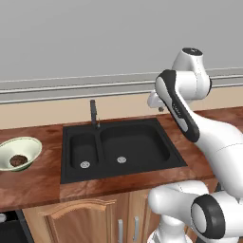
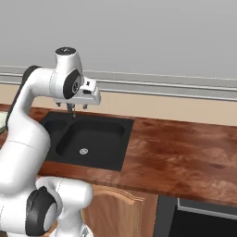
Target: Move the mug from next to the sink to the open cabinet. Then, move the bowl with the potato to the fridge to clear the area for faucet cleaning.
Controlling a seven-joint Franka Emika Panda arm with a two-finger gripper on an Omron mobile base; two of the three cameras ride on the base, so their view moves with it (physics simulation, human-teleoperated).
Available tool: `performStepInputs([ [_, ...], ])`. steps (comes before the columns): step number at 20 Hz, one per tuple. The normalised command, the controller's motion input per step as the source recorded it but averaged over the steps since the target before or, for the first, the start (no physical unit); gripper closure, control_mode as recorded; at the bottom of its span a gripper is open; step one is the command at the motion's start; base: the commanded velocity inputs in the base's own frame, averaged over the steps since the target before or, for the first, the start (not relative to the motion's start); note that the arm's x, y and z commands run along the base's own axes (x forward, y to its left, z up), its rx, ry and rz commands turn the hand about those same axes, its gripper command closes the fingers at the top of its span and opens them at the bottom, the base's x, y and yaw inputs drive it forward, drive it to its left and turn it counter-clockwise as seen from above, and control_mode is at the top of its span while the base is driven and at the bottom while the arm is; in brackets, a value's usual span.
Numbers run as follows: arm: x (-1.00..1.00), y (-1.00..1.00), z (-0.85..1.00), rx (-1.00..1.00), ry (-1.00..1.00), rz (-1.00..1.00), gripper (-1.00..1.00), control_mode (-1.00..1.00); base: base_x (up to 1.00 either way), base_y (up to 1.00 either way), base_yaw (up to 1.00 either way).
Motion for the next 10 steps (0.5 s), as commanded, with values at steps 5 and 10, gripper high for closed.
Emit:
performStepInputs([
  [5,0.0,0.07,0.0,-0.01,0.0,0.0,-1.0,-1.0,0.0,0.0,0.0],
  [10,-0.18,0.01,-0.04,0.03,0.0,0.0,-1.0,-1.0,0.0,0.0,0.0],
])
